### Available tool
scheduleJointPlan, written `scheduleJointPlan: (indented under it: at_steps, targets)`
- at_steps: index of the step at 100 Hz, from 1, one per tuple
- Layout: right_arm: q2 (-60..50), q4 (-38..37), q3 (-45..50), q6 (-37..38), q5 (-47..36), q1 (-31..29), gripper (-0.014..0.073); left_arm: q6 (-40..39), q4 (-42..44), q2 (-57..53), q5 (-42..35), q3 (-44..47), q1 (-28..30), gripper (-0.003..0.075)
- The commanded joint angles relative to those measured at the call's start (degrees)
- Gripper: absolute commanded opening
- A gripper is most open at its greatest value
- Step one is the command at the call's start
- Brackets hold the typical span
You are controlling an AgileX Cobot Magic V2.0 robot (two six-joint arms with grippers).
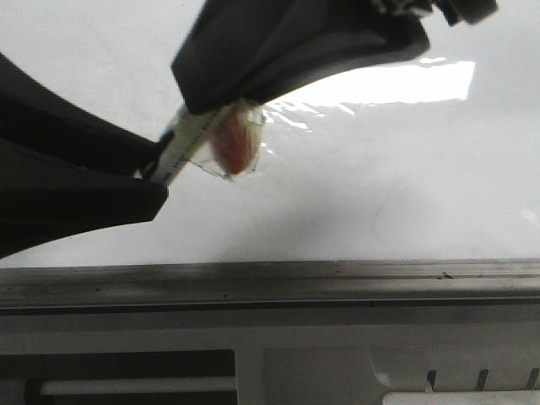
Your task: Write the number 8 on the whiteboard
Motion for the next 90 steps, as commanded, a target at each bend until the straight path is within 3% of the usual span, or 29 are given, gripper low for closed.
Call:
scheduleJointPlan:
  at_steps: [1,8,40,70,90]
  targets:
    - [-0.7,-0.8,-1.8,-0.4,-3.4,-0.4,-0.0069,-3.1,-2.9,-1.5,-4.0,-1.9,-0.5,0.0399]
    - [-0.8,-0.1,-1.8,-0.4,-3.1,-0.4,-0.0069,-4.0,-3.8,-3.3,-1.4,-1.9,-0.5,0.0456]
    - [-0.8,0.2,-10.0,-0.4,3.8,-3.7,-0.0062,-4.0,-21.9,-22.8,15.7,-1.9,2.6,0.0438]
    - [0.5,0.2,-16.7,-0.4,4.1,-12.7,-0.0062,-4.0,-25.0,-26.5,16.0,-1.9,8.9,0.0438]
    - [5.1,0.2,-17.7,-0.4,4.9,-15.1,-0.0062,-4.0,-25.8,-26.5,14.2,-1.9,9.2,0.0438]
